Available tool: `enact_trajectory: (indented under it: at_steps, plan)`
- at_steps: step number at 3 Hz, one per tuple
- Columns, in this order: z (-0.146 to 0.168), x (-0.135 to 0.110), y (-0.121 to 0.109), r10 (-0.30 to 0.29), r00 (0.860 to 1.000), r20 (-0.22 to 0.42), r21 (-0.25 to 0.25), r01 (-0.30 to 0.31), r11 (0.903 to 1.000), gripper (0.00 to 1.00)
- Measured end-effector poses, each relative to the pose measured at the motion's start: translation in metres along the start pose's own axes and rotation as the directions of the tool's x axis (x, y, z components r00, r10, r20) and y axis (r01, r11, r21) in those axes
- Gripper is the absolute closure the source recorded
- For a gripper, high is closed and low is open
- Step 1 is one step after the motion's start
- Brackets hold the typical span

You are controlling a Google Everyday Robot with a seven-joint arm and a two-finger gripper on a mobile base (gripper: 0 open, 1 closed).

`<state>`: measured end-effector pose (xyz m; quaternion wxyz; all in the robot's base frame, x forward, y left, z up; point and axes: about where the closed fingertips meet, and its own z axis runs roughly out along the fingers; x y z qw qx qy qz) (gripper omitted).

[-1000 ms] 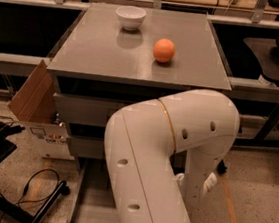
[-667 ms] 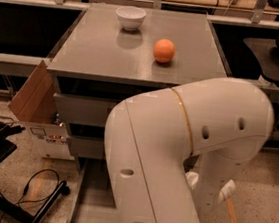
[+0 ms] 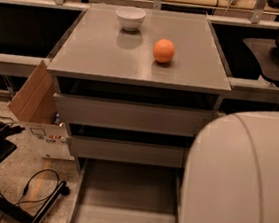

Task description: Open bottom drawer

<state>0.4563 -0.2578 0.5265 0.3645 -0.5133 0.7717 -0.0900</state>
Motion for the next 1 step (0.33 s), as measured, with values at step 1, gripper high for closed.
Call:
enact_trajectory:
  at_steps: [1]
  plan:
    - [-0.0332,0.0233,0.0008,0.041,0.998,0.048,0.049,-0.043,0.9979,0.86]
